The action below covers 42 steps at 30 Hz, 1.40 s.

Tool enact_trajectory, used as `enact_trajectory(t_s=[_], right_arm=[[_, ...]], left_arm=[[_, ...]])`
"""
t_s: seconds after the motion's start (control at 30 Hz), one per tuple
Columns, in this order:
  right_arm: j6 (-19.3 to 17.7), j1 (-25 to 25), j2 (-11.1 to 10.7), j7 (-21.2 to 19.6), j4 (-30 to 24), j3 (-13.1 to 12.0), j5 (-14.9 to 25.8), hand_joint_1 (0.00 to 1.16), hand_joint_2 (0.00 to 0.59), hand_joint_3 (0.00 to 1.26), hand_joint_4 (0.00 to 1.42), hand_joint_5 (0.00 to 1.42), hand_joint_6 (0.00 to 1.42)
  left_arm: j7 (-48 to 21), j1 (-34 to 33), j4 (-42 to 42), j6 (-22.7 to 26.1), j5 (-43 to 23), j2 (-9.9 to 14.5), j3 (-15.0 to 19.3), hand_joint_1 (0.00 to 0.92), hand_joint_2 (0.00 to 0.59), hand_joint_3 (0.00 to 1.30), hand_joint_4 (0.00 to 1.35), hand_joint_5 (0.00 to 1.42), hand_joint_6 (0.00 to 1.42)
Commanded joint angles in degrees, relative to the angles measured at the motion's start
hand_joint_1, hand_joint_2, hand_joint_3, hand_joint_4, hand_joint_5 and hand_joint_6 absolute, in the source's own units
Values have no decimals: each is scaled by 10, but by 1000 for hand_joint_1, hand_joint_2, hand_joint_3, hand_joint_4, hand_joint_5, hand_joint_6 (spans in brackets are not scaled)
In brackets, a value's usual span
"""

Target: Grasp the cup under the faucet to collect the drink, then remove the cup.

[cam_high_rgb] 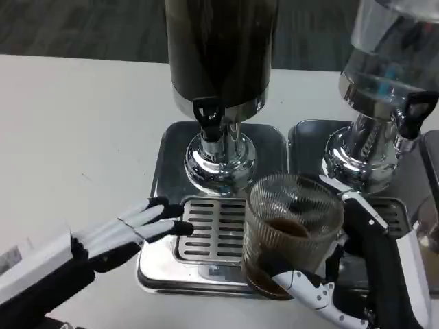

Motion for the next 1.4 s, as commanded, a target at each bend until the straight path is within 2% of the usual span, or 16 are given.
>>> enact_trajectory(t_s=[0.03,0.27,1.4], right_arm=[[-31,-1,5,-5,-22,-3,9,834,166,525,662,940,1248],[-35,-2,6,-3,-18,-4,9,834,164,526,662,947,1248],[-41,-7,9,4,-21,-17,6,840,151,540,671,951,1265]], left_arm=[[15,-4,9,-25,35,20,10,0,128,128,0,0,126],[34,-14,23,-37,52,40,10,0,112,113,0,0,121],[66,-18,34,-27,61,46,-10,0,93,96,0,0,122]])
